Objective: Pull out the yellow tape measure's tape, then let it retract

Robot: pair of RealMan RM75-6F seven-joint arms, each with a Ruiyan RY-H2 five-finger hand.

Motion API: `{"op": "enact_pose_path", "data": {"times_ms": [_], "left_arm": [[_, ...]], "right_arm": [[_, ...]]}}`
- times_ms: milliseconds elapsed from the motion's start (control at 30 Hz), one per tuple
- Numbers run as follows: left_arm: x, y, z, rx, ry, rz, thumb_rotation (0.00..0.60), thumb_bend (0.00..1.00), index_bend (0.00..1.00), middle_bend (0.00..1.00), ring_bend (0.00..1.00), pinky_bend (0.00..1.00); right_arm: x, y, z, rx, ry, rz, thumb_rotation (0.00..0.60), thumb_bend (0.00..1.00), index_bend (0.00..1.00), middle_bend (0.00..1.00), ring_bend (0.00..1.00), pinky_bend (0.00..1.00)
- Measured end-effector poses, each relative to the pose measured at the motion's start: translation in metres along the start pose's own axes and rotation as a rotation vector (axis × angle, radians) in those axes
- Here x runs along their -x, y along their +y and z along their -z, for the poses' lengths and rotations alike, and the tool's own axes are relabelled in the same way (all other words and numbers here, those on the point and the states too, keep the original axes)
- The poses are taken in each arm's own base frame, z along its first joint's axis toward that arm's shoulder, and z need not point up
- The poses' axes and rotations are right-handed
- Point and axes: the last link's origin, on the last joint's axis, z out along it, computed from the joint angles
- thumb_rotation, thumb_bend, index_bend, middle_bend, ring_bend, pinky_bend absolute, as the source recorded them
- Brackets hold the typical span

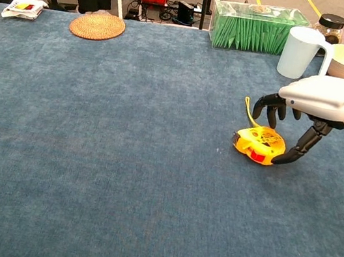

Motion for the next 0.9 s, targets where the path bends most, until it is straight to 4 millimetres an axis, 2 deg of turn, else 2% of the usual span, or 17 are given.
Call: {"op": "enact_pose_path", "data": {"times_ms": [633,900], "left_arm": [[-0.002,-0.008,0.011,-0.039,-0.006,-0.003,0.600,0.24,0.55,0.37,0.31,0.37],[-0.001,-0.011,0.014,-0.055,-0.010,-0.004,0.600,0.24,0.55,0.37,0.31,0.37]], "right_arm": [[0.008,0.007,-0.015,-0.025,-0.002,0.039,0.353,0.13,0.28,0.39,0.36,0.35],[0.014,0.002,-0.019,-0.050,-0.018,0.042,0.357,0.13,0.30,0.40,0.37,0.36]]}}
